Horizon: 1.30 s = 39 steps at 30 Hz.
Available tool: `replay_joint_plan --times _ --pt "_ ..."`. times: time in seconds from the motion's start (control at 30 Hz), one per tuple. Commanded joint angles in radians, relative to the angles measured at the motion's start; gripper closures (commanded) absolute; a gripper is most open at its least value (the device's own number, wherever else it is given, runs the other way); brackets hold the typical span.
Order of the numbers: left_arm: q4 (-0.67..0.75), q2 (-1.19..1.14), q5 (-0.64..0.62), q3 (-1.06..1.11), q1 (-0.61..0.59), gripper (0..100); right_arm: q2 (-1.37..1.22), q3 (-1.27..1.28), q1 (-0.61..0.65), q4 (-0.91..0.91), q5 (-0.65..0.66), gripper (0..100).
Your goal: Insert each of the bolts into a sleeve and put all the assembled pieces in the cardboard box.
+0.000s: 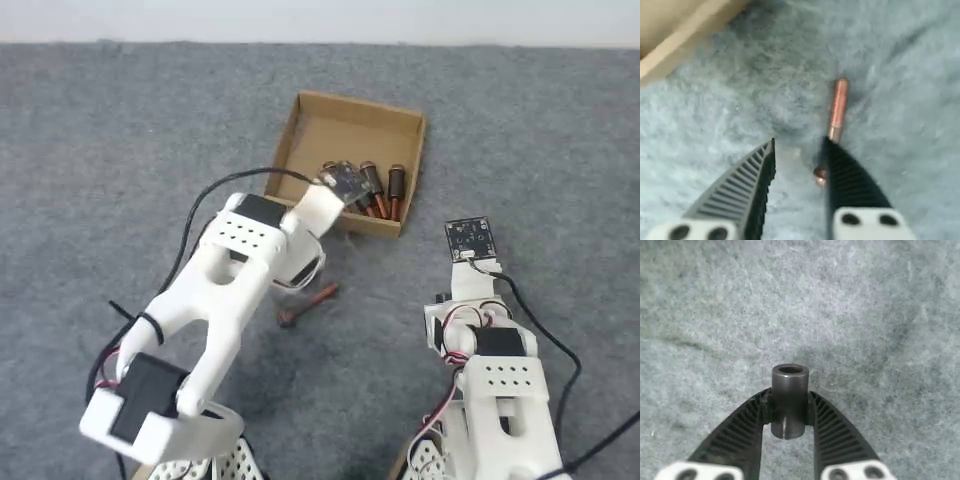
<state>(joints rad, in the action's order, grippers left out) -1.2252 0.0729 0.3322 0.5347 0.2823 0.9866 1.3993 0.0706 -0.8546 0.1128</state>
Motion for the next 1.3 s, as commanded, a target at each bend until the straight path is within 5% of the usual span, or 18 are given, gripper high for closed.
replay_joint_plan --times 0.0,0.17,0.37,0.63,0.97,1.27 --pt "-0.048 0.089 -0.238 -0.054 0.035 100 0.031 -0.008 -0.015 0.016 0.017 99.2" --pt "-0.112 0.278 -0.358 0.076 0.147 99 0.031 -0.008 -0.015 0.016 0.017 99.2" --pt "-0.015 0.439 -0.396 0.329 0.305 99 0.031 -0.008 -0.015 0.016 0.017 99.2" --pt "0.155 0.462 -0.76 0.49 0.301 99 0.031 -0.005 -0.013 0.018 0.017 99.2" --pt "0.247 0.371 -0.766 0.526 0.055 99 0.031 0.003 -0.008 0.038 0.017 99.2" --pt "0.258 0.275 -0.764 0.453 0.043 99 0.031 0.003 -0.008 0.038 0.017 99.2"
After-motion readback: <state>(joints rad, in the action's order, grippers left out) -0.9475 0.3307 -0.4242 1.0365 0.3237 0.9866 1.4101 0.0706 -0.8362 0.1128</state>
